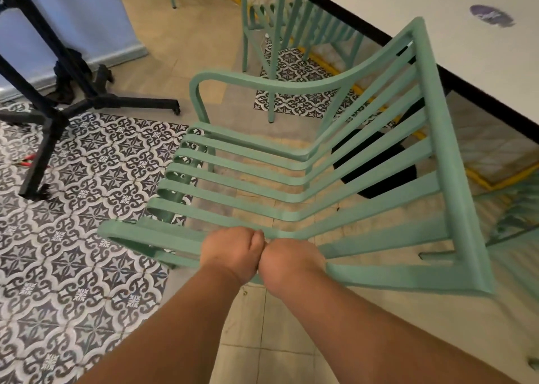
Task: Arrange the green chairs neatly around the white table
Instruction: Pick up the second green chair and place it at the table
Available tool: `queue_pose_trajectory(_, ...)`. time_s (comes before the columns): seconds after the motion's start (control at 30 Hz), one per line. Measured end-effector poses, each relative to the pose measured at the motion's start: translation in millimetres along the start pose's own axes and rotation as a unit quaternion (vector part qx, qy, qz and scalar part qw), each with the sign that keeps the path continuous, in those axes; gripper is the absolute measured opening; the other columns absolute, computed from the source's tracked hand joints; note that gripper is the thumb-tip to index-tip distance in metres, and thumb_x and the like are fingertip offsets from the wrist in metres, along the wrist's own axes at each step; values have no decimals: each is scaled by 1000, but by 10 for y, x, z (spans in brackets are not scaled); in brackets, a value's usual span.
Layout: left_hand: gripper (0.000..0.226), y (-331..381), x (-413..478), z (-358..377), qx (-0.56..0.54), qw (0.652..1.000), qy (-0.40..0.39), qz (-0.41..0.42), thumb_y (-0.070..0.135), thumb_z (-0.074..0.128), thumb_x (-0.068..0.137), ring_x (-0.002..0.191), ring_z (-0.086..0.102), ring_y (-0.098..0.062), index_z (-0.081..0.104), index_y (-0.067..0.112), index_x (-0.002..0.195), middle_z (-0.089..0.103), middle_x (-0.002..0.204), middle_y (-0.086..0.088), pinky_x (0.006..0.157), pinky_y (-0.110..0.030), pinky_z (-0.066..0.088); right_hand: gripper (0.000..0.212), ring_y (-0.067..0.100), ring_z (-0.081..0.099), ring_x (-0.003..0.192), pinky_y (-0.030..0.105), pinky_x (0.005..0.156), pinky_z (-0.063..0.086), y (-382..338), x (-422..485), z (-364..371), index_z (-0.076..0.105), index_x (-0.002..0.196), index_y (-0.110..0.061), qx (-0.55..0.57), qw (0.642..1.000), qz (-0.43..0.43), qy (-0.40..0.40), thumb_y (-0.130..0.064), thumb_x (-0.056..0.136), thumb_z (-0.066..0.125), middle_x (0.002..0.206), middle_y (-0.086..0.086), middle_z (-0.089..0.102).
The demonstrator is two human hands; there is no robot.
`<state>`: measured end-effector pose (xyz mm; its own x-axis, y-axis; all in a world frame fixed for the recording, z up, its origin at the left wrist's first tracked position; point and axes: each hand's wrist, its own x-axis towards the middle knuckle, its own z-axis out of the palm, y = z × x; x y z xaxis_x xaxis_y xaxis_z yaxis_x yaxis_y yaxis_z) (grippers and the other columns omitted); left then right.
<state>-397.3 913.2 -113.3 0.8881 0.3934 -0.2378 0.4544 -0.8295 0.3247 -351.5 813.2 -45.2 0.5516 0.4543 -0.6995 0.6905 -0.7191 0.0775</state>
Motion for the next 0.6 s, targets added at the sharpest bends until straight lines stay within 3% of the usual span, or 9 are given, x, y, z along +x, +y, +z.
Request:
queue_pose_trajectory(0.1, 51, 72, 54, -31, 47, 998, -34, -2, 43, 31, 99, 74, 60, -24, 66, 17, 72, 64, 72, -3, 65, -32, 44, 28, 33, 60, 118, 44, 92, 49, 197, -123, -88, 63, 124, -13, 25, 999, -17, 16, -13, 97, 57, 126, 9, 63)
queue_pose_trajectory(0.23, 52, 109, 50, -90, 77, 996, -45, -6, 48, 32, 96, 70, 60, -20, 66, 17, 73, 63, 69, 0, 71, -30, 54, 20, 30, 54, 110, 42, 82, 38, 499, -661, -368, 59, 113, -18, 28, 989, -23, 144, -21, 98, 45, 114, 6, 57)
queue_pose_trajectory(0.4, 52, 128, 73, -73, 95, 994, -60, -14, 56, 35, 90, 64, 59, -15, 65, 20, 67, 62, 63, 1, 68, -30, 56, 39, 14, 50, 102, 37, 95, 42, 1003, -1468, -833, 60, 104, -30, 119, 947, -112, 276, -47, 102, 25, 100, -11, 56)
queue_pose_trajectory(0.5, 51, 148, 65, -84, 90, 994, -59, -17, 56, 35, 90, 63, 59, -14, 65, 21, 67, 63, 64, 2, 66, -28, 57, 41, 9, 57, 90, 34, 100, 43, 1571, -1508, -1006, 67, 84, -27, 62, 944, -195, 258, -47, 100, 36, 82, -12, 62)
queue_pose_trajectory(0.6, 50, 154, 65, -85, 86, 995, -55, -17, 56, 37, 91, 63, 60, -13, 65, 22, 67, 63, 64, 2, 65, -27, 57, 47, 13, 56, 68, 37, 106, 38, 1994, -1261, -808, 54, 55, -18, -12, 944, -201, 261, -46, 93, 48, 57, -7, 56)
